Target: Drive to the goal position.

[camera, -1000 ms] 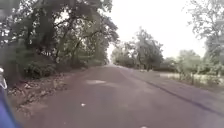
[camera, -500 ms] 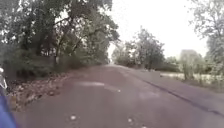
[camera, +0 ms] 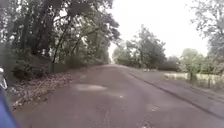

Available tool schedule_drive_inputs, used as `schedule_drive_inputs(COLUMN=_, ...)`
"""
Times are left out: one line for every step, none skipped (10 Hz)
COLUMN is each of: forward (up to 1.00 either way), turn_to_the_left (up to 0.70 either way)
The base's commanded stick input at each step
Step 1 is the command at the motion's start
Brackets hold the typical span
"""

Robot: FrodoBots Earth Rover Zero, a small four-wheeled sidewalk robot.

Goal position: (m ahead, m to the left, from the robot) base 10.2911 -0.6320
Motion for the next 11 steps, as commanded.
schedule_drive_inputs(forward=0.7, turn_to_the_left=-0.02)
schedule_drive_inputs(forward=0.7, turn_to_the_left=-0.02)
schedule_drive_inputs(forward=0.7, turn_to_the_left=-0.02)
schedule_drive_inputs(forward=0.7, turn_to_the_left=-0.02)
schedule_drive_inputs(forward=0.7, turn_to_the_left=-0.02)
schedule_drive_inputs(forward=0.7, turn_to_the_left=-0.02)
schedule_drive_inputs(forward=0.7, turn_to_the_left=-0.01)
schedule_drive_inputs(forward=0.7, turn_to_the_left=-0.01)
schedule_drive_inputs(forward=0.7, turn_to_the_left=0.0)
schedule_drive_inputs(forward=0.7, turn_to_the_left=0.01)
schedule_drive_inputs(forward=0.7, turn_to_the_left=0.01)
